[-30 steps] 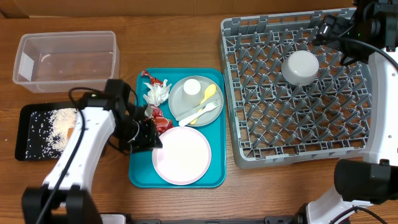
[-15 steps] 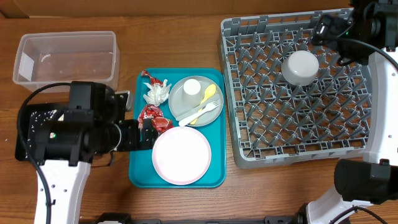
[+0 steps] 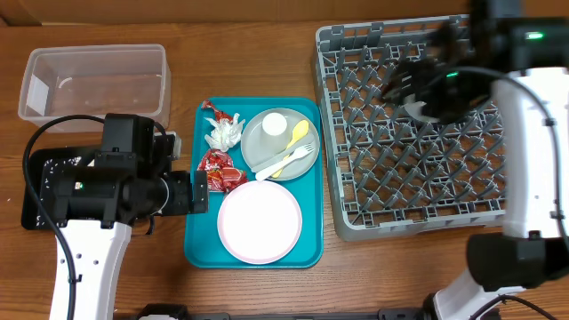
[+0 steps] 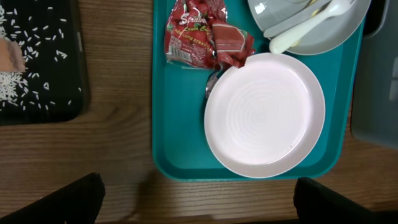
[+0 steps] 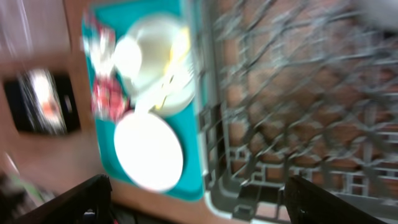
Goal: Sort waste into correct bins and load items into the dishwasher rack
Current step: 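Move the right gripper down to the pink plate rim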
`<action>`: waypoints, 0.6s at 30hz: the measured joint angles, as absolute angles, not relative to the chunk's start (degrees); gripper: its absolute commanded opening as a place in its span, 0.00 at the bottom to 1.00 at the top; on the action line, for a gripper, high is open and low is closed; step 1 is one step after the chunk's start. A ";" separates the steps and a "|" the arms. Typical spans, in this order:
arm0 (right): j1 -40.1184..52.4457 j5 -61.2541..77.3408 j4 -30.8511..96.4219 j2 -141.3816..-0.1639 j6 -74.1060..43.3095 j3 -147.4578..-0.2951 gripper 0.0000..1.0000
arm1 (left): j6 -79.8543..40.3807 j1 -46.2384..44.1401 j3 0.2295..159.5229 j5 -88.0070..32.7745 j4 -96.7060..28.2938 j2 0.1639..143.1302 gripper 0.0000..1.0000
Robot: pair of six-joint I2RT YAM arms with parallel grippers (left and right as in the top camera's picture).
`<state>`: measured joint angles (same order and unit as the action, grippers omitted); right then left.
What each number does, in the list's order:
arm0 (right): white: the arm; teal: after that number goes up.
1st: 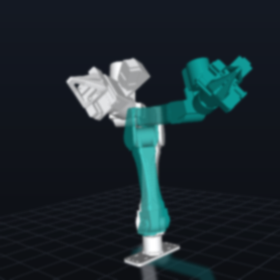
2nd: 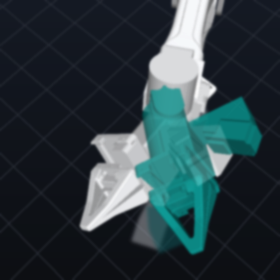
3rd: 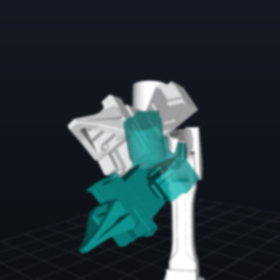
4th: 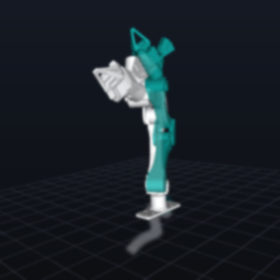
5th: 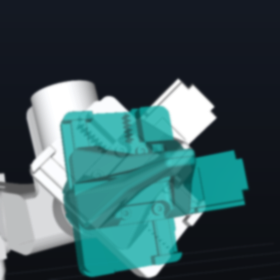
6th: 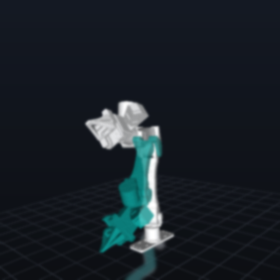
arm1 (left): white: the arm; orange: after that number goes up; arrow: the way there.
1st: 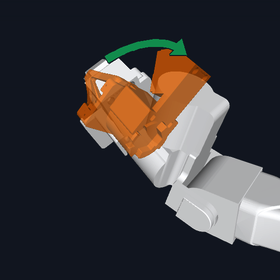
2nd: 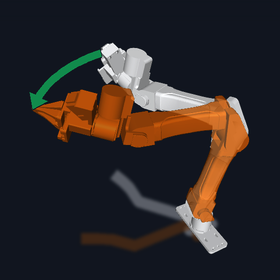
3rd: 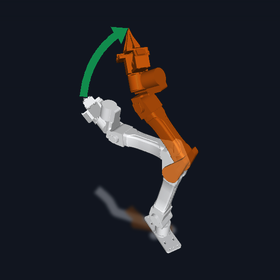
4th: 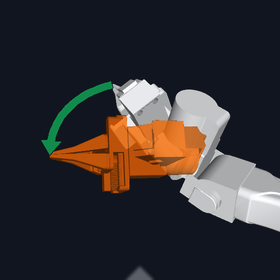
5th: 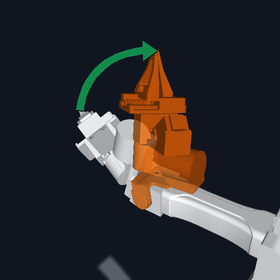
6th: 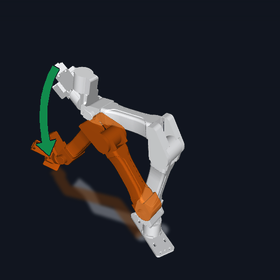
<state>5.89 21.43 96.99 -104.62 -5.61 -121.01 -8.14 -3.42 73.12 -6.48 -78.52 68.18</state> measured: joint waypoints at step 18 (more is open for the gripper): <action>37.98 6.09 81.97 -104.42 -20.80 -98.85 0.96 | -24.58 3.07 73.12 10.61 -79.07 68.82 1.00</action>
<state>37.98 6.09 81.97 -104.42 -20.80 -98.85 -24.58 3.07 73.12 10.61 -79.07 68.82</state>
